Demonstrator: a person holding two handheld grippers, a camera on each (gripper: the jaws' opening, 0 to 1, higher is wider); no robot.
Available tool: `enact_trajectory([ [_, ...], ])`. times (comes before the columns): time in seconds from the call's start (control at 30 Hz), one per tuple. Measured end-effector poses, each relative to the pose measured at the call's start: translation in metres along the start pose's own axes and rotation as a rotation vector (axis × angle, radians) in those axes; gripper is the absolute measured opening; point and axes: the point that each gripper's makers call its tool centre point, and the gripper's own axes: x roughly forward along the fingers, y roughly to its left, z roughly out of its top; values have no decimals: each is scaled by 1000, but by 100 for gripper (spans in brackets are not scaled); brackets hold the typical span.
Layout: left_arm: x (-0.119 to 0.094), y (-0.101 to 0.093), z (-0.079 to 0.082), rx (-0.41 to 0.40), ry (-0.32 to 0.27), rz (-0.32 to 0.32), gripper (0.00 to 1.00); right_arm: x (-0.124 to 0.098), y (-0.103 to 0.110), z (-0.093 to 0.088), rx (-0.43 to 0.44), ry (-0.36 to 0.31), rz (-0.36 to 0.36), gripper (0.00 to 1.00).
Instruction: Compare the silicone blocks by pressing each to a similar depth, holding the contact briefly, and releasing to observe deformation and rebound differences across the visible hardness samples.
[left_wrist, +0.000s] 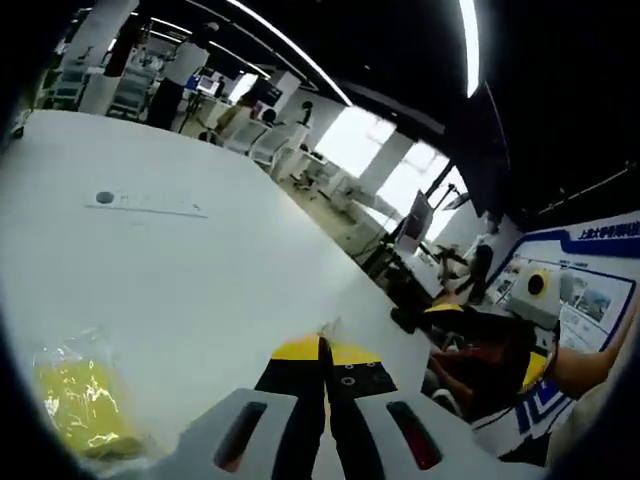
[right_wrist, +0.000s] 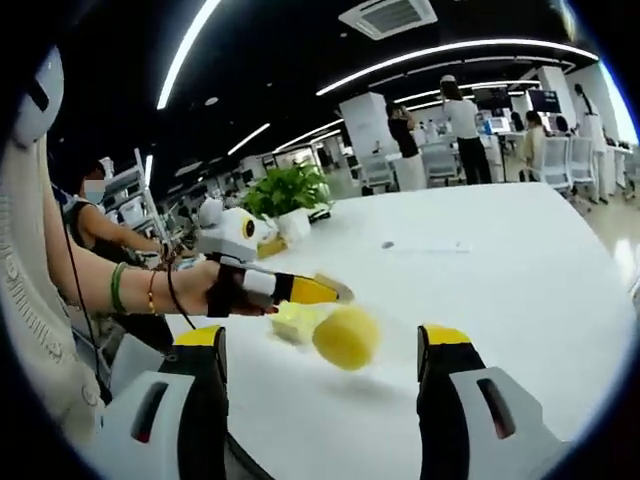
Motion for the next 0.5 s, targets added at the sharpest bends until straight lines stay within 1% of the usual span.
enact_trajectory([
  [0.1,3,11,0,-39,-16,17,0,4,0,1,-11,5,-3,72],
  [0.13,3,18,-2,-72,-37,34,0,5,0,1,-8,5,0,72],
  [0.17,3,21,-2,-93,-50,39,0,6,1,1,-7,4,1,71],
  [0.23,3,31,-1,-164,-83,53,0,7,-2,0,-4,3,-1,71],
  [0.27,4,35,-2,-182,-89,60,0,7,-3,0,-3,3,-2,71],
  [0.3,4,39,-3,-182,-90,67,0,7,-4,-2,-1,8,-2,71],
  [0.33,5,45,-3,-216,-110,88,0,8,-5,-3,0,13,-3,70],
  [0.4,6,53,-3,-265,-134,101,0,8,-7,-5,1,24,-8,70],
  [0.43,7,58,-4,-271,-137,112,0,7,-8,-6,0,26,-11,71],
  [0.47,8,65,-6,-279,-138,138,0,7,-10,-6,0,25,-13,70],
  [0.5,10,69,-7,-293,-141,141,0,6,-12,-7,2,27,-14,70],
])
